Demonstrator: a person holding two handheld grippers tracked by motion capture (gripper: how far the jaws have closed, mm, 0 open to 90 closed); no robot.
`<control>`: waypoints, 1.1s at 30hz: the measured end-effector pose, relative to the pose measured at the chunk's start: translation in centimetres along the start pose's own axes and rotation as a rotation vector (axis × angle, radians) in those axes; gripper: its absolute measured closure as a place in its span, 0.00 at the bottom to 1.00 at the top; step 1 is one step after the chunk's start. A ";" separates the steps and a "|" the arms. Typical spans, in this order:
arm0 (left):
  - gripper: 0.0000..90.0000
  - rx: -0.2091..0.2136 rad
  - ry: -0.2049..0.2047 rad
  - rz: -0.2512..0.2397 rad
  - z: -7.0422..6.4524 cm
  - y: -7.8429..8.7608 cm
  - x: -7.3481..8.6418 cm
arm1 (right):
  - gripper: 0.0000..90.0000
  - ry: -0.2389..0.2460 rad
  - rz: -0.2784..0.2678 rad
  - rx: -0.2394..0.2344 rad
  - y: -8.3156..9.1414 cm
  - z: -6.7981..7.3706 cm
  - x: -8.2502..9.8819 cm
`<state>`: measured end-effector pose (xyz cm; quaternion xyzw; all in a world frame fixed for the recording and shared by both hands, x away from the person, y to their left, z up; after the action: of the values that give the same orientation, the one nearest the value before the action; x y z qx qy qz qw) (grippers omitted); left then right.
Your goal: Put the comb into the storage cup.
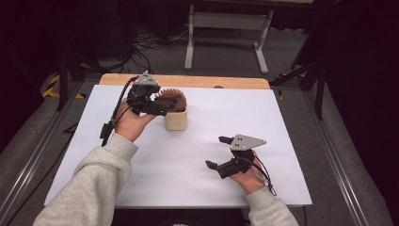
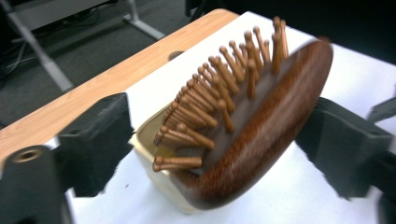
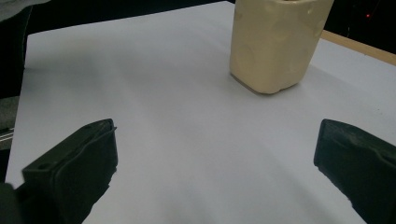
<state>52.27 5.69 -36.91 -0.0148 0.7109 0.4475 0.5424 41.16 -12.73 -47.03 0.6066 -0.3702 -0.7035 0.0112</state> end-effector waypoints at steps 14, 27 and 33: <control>0.01 0.032 -0.032 -0.115 -1.0 3.7 -0.7 | 0.00 -0.004 -0.046 0.009 0.7 -0.4 -0.6; 0.00 0.030 -0.100 -0.198 -2.3 7.6 1.5 | 0.00 -0.011 -0.084 0.044 2.5 -1.5 -1.5; 0.00 0.033 -0.098 -0.216 -2.4 8.7 3.4 | 0.00 -0.015 -0.092 0.058 3.1 -1.9 -1.6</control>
<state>44.62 10.92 -34.12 -0.0606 0.6850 0.3749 0.6217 41.88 -15.18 -43.96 0.6178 -0.3622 -0.6968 -0.0417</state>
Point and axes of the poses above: each handheld gripper's, and its own axes: y roughly backward along the jaws, x roughly out of its underside, z roughly to its left, the point moved 10 cm from there along -y, roughly forward along the jaws, and after that the axes turned 7 degrees about z, right-handed, at the moved point
